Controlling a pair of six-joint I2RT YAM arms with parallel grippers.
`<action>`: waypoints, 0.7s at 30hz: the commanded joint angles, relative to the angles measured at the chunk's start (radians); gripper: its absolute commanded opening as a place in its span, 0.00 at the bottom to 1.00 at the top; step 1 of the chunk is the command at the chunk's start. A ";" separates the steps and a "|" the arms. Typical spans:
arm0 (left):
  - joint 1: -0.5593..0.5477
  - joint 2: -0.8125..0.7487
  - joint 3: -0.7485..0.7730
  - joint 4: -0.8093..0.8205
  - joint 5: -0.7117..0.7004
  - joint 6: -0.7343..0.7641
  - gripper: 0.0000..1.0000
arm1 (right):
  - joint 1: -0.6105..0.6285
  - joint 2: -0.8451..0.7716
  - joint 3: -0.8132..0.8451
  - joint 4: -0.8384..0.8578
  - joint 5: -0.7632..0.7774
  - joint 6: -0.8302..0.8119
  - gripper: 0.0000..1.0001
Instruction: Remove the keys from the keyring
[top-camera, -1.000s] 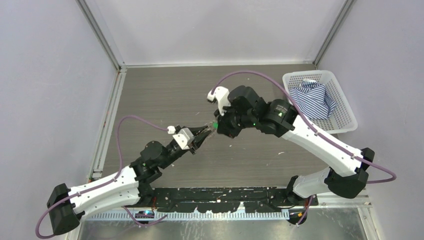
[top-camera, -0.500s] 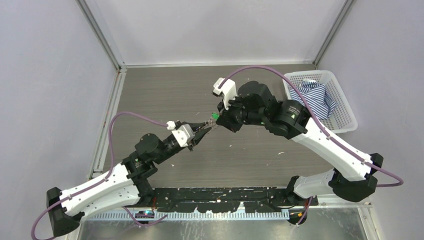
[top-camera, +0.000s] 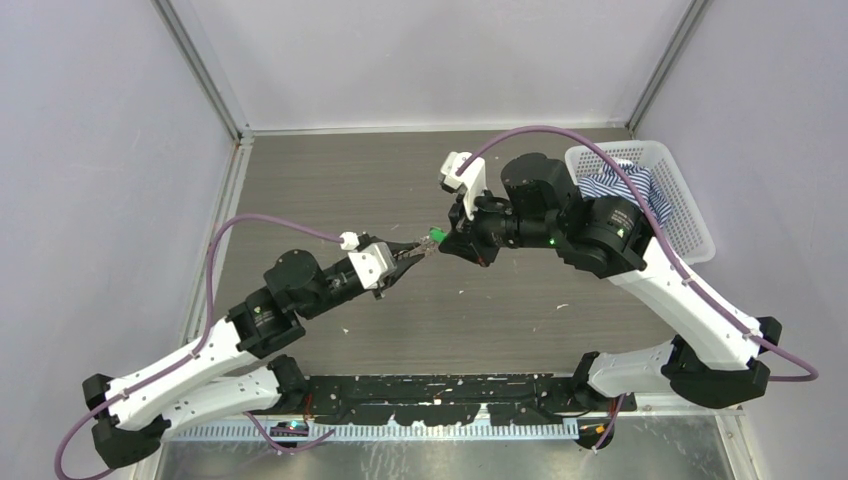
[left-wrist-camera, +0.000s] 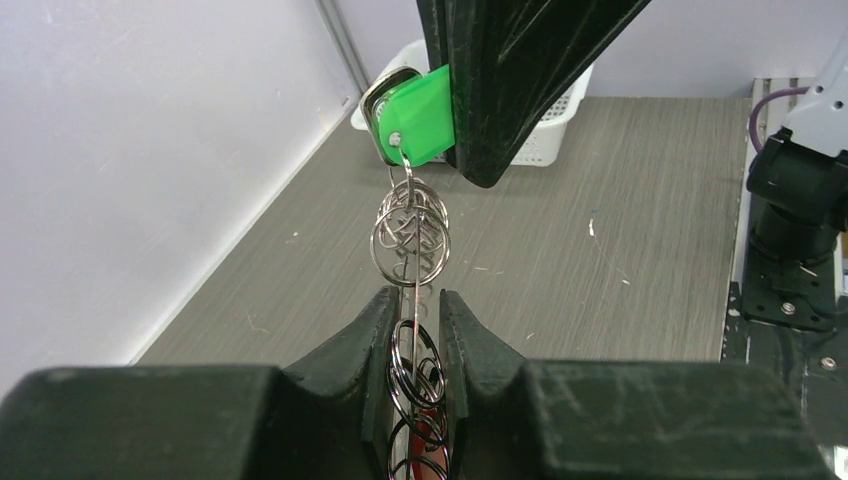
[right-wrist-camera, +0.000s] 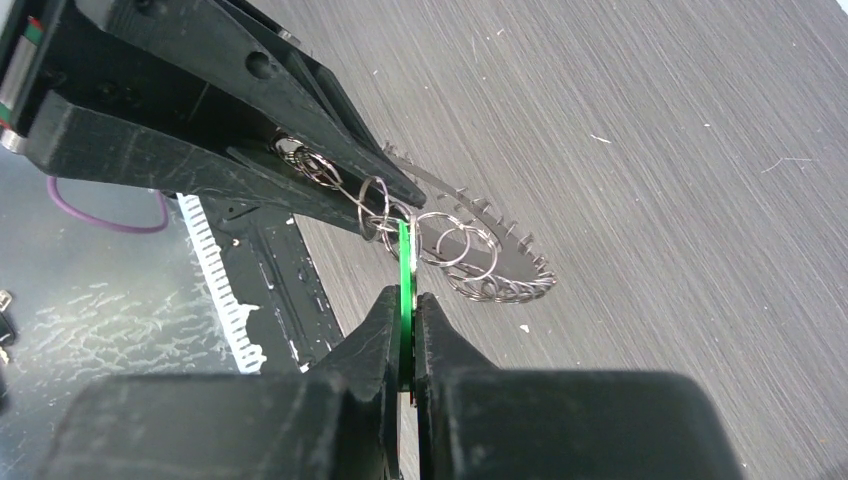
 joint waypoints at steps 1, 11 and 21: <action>0.002 -0.025 0.064 -0.104 0.048 0.026 0.00 | -0.007 -0.036 0.047 0.026 0.031 -0.010 0.01; 0.003 -0.016 0.107 -0.164 0.095 0.031 0.00 | -0.007 -0.046 0.082 -0.051 -0.118 -0.024 0.01; 0.027 -0.022 0.098 -0.155 0.128 0.016 0.00 | -0.008 -0.054 0.142 -0.090 -0.187 -0.005 0.01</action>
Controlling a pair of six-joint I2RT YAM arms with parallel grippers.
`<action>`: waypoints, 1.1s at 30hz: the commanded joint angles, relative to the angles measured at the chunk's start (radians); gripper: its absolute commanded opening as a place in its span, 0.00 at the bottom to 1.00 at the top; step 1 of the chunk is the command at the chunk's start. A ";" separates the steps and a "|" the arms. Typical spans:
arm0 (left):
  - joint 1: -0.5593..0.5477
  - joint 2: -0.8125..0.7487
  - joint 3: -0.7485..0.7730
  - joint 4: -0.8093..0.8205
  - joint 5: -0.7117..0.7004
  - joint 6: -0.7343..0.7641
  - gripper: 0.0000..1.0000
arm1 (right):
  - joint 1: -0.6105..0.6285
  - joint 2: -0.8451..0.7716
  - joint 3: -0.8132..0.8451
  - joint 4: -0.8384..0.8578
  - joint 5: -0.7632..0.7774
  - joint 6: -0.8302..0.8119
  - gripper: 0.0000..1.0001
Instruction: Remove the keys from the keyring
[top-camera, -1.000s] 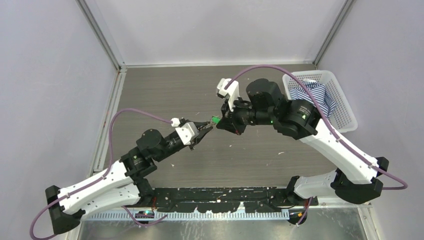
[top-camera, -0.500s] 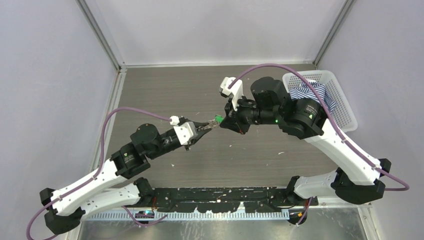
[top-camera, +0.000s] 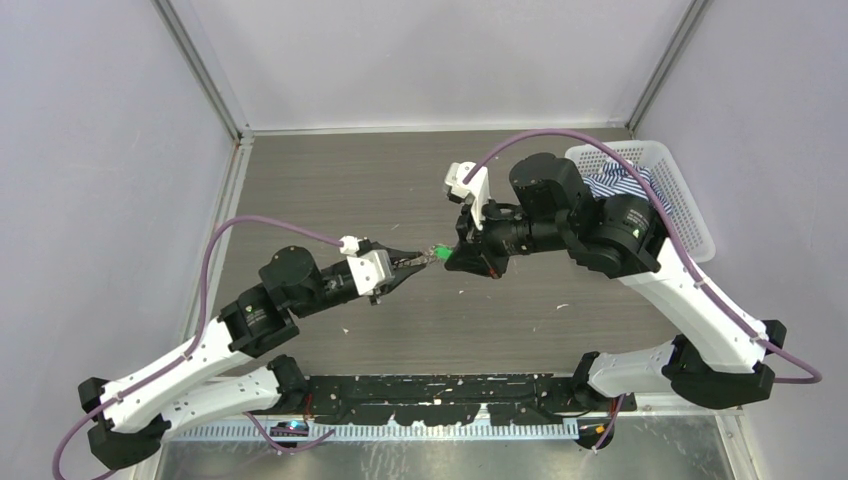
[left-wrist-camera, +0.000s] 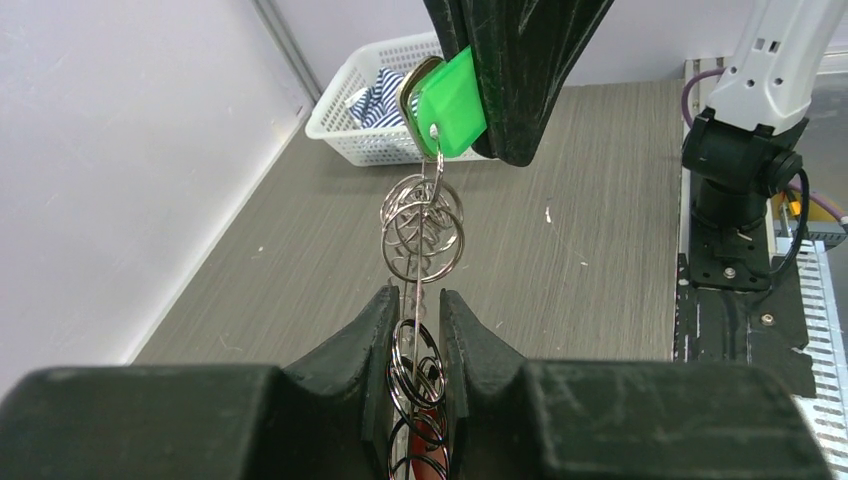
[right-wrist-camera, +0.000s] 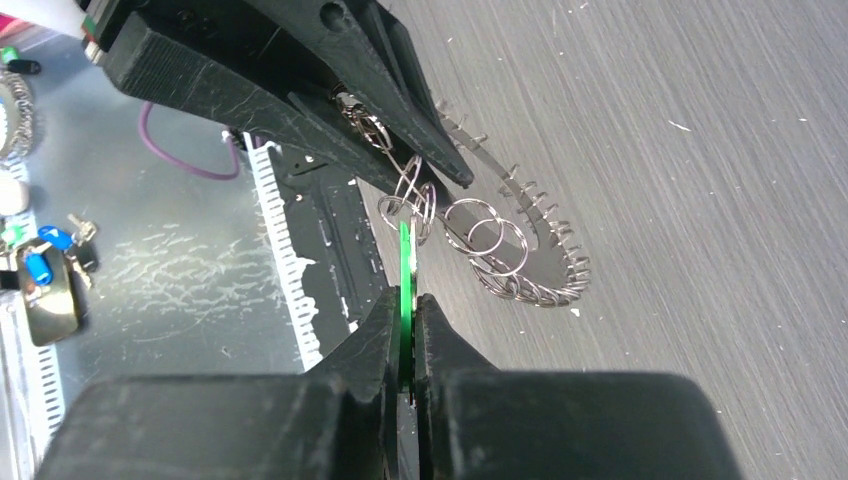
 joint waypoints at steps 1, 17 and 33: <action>0.022 -0.017 0.030 -0.025 0.021 -0.008 0.00 | -0.007 -0.042 0.102 0.009 -0.064 0.003 0.01; 0.121 -0.019 0.003 0.060 0.238 -0.106 0.00 | -0.007 0.050 0.240 -0.080 -0.213 0.006 0.01; 0.176 0.022 -0.038 0.208 0.331 -0.166 0.00 | -0.007 0.112 0.256 -0.064 -0.200 0.017 0.01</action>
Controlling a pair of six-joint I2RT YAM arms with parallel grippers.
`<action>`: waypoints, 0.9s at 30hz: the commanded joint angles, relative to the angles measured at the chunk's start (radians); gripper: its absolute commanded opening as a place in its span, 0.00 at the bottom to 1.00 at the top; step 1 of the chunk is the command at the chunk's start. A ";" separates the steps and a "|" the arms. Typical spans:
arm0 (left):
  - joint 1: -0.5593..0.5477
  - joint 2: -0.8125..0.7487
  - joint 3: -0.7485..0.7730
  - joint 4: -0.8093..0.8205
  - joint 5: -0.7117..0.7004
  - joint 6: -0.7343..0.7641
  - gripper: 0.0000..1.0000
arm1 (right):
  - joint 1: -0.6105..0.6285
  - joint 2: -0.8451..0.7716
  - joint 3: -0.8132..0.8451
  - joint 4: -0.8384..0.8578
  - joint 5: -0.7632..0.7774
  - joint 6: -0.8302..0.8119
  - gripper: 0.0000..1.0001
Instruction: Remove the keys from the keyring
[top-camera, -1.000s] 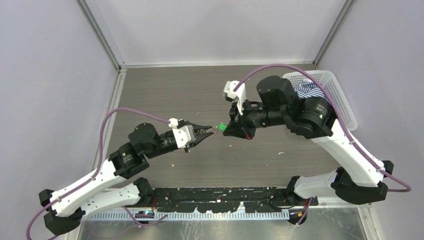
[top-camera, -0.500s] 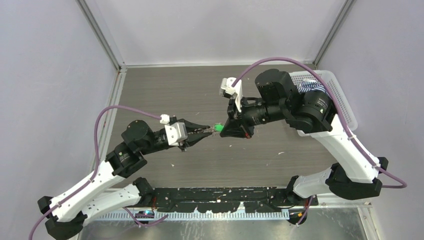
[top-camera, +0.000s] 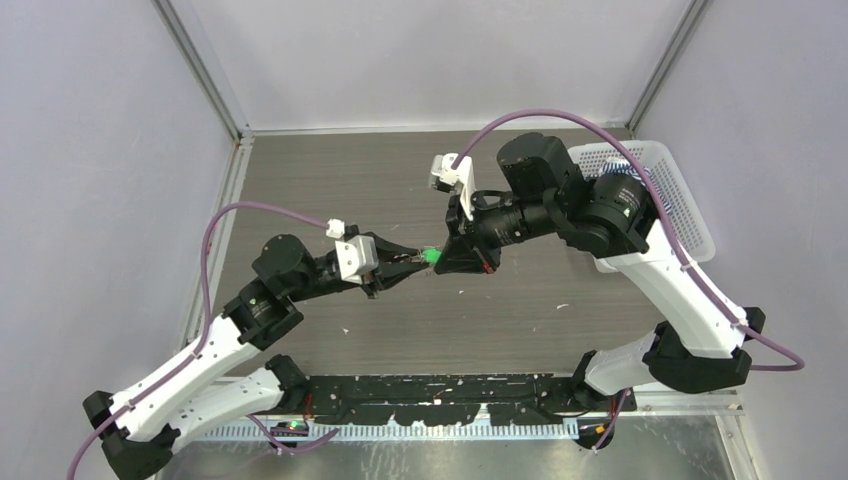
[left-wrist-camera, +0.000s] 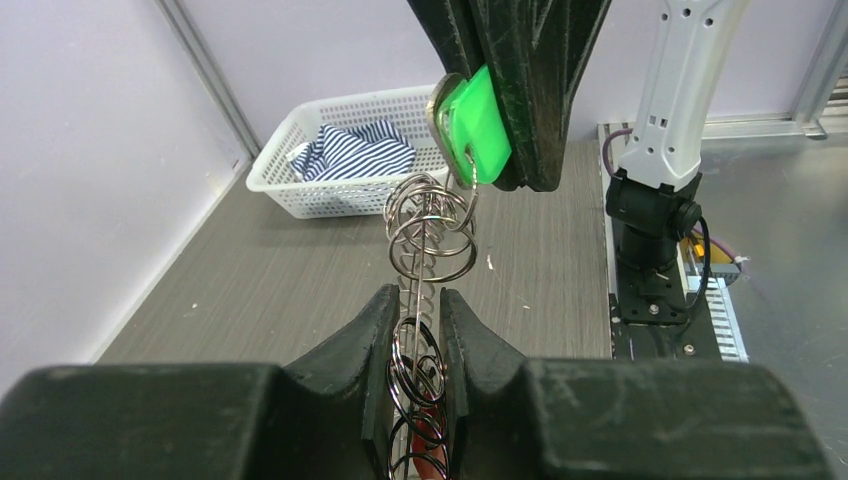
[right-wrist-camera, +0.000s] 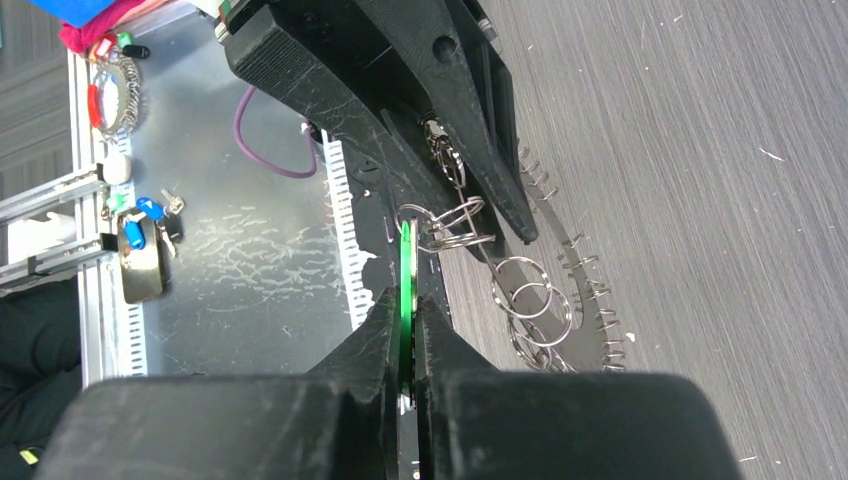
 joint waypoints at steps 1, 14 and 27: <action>0.017 -0.002 -0.020 0.059 0.030 -0.024 0.00 | 0.001 -0.009 0.056 0.057 0.001 0.013 0.01; 0.019 -0.031 -0.046 0.122 0.084 -0.022 0.00 | 0.001 -0.001 0.054 0.071 0.137 0.026 0.01; 0.019 -0.054 -0.059 0.148 0.084 -0.002 0.00 | 0.002 0.018 0.048 0.065 0.143 0.032 0.01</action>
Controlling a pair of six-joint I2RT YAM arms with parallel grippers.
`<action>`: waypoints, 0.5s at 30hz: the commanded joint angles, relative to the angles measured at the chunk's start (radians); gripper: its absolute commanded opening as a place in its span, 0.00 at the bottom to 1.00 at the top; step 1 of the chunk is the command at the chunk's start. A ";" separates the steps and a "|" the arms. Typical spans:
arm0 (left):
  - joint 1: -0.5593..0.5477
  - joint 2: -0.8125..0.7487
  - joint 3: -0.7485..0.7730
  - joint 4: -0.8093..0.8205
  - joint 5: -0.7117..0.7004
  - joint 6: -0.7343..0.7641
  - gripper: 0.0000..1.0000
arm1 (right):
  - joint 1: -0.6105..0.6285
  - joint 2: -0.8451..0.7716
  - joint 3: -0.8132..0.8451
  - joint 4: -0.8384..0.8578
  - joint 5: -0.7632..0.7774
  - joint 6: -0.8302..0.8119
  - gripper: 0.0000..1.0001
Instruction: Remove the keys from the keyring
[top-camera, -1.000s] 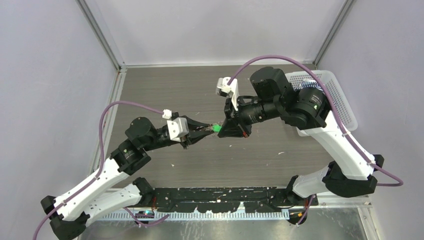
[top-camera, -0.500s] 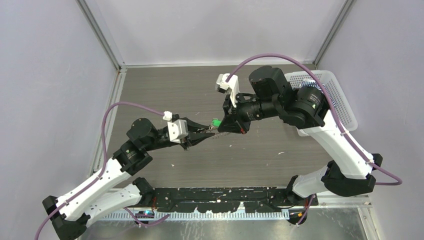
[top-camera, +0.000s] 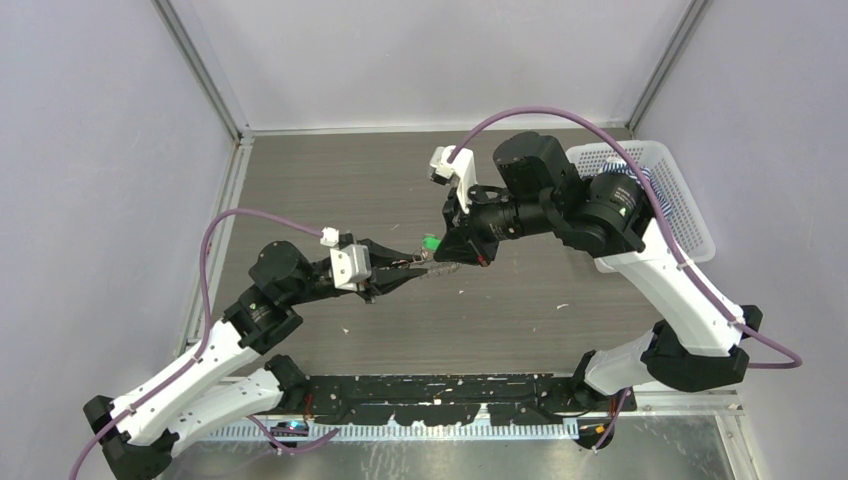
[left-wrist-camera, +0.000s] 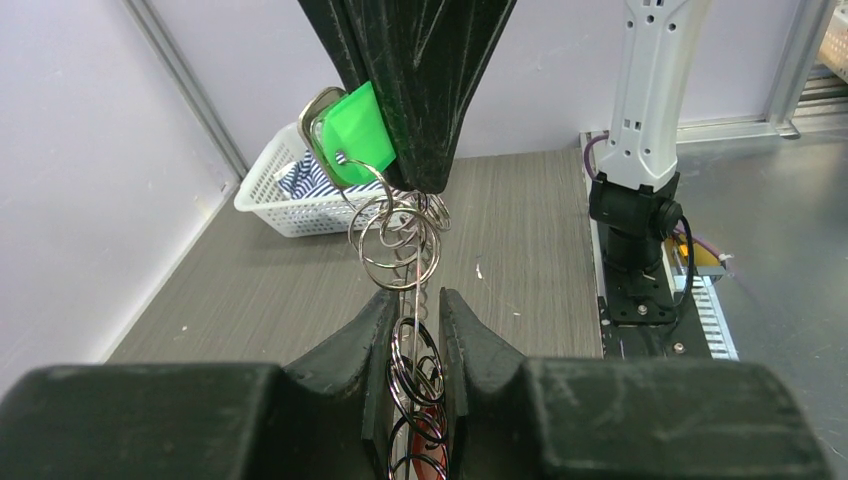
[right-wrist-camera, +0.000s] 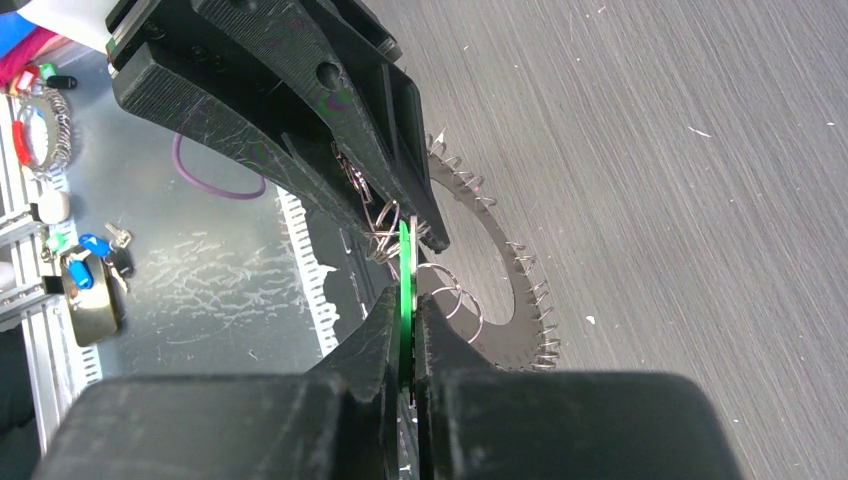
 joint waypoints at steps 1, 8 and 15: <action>0.005 -0.022 0.001 0.074 0.017 0.012 0.00 | 0.001 0.003 0.038 0.053 -0.002 0.009 0.01; 0.006 -0.023 -0.008 0.075 0.004 0.019 0.00 | 0.001 -0.012 0.045 0.069 -0.056 0.008 0.01; 0.009 -0.025 -0.033 0.102 -0.011 0.010 0.00 | 0.001 -0.043 0.031 0.083 -0.109 0.007 0.01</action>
